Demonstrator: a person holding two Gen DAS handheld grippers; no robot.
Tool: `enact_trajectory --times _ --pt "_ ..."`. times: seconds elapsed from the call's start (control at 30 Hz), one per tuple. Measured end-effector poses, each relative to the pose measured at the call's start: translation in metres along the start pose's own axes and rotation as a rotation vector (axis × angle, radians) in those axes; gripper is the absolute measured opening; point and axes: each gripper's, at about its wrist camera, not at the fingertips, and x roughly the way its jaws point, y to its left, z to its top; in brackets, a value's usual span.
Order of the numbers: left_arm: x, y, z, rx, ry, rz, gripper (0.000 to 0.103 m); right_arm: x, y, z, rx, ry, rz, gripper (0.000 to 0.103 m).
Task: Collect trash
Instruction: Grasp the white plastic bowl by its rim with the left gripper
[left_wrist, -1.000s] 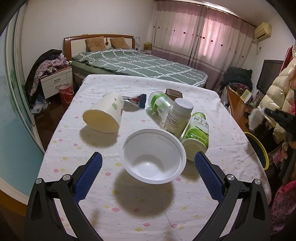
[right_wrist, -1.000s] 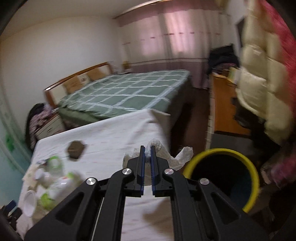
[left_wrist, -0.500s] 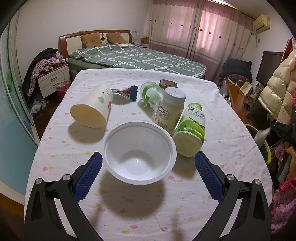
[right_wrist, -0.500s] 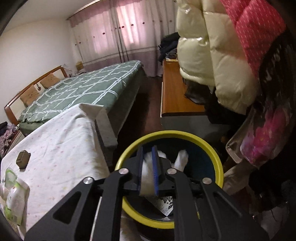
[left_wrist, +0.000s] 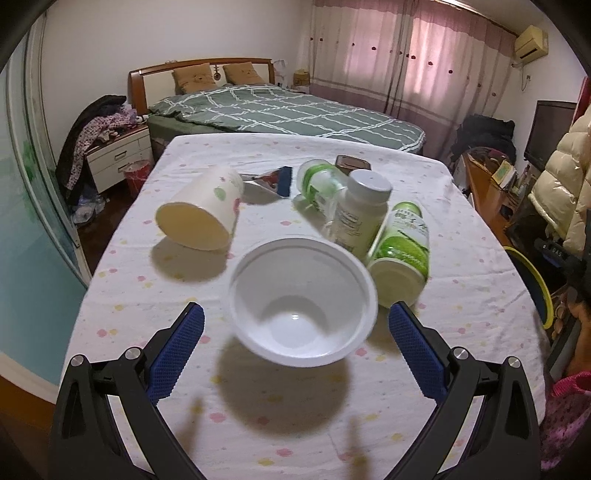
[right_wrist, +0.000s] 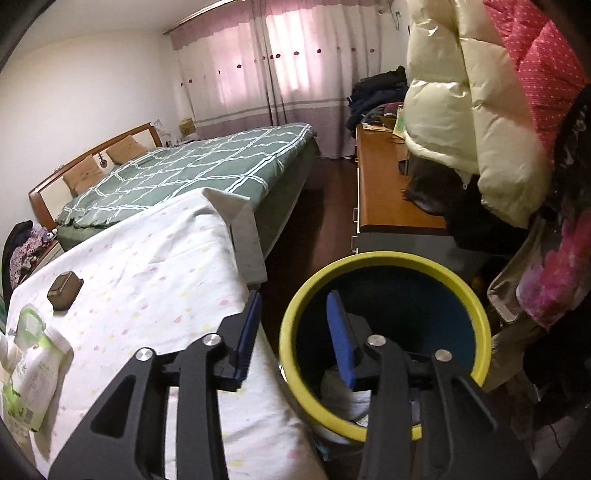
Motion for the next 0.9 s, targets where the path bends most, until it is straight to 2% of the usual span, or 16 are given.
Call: enact_trajectory --times 0.17,0.3,0.37,0.43,0.57,0.6,0.7,0.83,0.9 --pt "0.005 0.000 -0.002 0.012 0.020 -0.012 0.098 -0.004 0.007 -0.003 -0.008 -0.030 -0.018 0.047" --pt "0.015 -0.004 -0.005 0.017 0.047 -0.030 0.098 -0.011 0.010 -0.005 -0.019 -0.064 -0.024 0.072" --pt "0.020 -0.005 -0.006 0.018 0.056 -0.022 0.098 -0.015 0.010 -0.005 -0.023 -0.082 -0.029 0.075" --pt "0.024 -0.004 -0.005 0.013 0.058 -0.012 0.098 -0.016 0.012 -0.005 -0.029 -0.089 -0.027 0.084" --pt "0.034 -0.001 -0.002 0.008 0.055 0.014 0.098 -0.017 0.010 -0.005 -0.028 -0.096 -0.025 0.091" --pt "0.036 -0.001 -0.002 0.007 0.055 0.017 0.098 -0.018 0.010 -0.005 -0.027 -0.098 -0.026 0.096" --pt "0.041 0.000 -0.001 0.007 0.056 0.021 0.096 -0.021 0.010 -0.007 -0.026 -0.110 -0.027 0.097" --pt "0.045 0.001 0.001 0.006 0.058 0.017 0.080 -0.023 0.012 -0.008 -0.029 -0.106 -0.028 0.097" --pt "0.045 0.002 0.002 0.002 0.050 0.013 0.080 -0.023 0.013 -0.008 -0.031 -0.106 -0.034 0.097"
